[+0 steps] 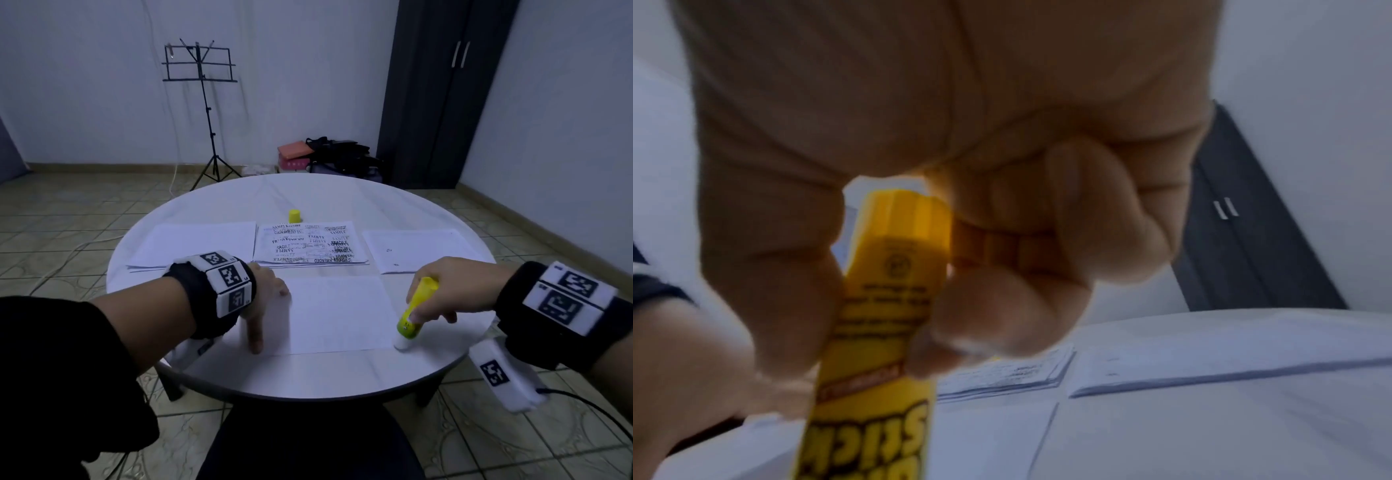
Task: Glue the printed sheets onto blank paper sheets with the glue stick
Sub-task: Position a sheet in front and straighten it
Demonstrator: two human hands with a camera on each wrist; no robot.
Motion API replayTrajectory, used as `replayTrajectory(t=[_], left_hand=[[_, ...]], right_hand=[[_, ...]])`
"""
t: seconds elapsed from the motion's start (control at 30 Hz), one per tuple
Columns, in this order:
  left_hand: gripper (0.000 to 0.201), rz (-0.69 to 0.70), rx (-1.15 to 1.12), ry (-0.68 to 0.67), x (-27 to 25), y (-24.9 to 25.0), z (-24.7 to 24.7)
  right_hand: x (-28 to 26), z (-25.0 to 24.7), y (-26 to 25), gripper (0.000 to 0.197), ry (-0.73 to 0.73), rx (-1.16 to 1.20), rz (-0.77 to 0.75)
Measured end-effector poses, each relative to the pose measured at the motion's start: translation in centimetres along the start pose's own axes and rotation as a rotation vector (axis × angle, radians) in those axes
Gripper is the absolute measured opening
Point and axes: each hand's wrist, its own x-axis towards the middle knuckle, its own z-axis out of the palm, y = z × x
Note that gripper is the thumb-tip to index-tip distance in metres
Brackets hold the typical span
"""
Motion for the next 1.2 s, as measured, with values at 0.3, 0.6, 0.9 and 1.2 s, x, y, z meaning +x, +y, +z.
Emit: replayTrajectory(t=[0.3,0.6,0.9,1.2], left_hand=[[0.119,-0.051,-0.118,-0.017,-0.9,0.6,-0.1],[0.108,-0.091,-0.133,-0.043,-1.0,1.2,-1.1],[0.086,-0.055,-0.217,0.078,2.8,1.9,-5.6],[0.064,0.043,-0.327,0.256,10.8,5.7,-13.5]], right_hand=[[3.5,0.0,4.7,0.029,0.282,0.423,0.029],[4.7,0.4,3.9,0.035,0.232,0.317,0.113],[6.5,-0.7,5.6,0.035,0.116,0.1,0.141],[10.5,-4.8,7.5,0.041,0.204,-0.315,0.246]])
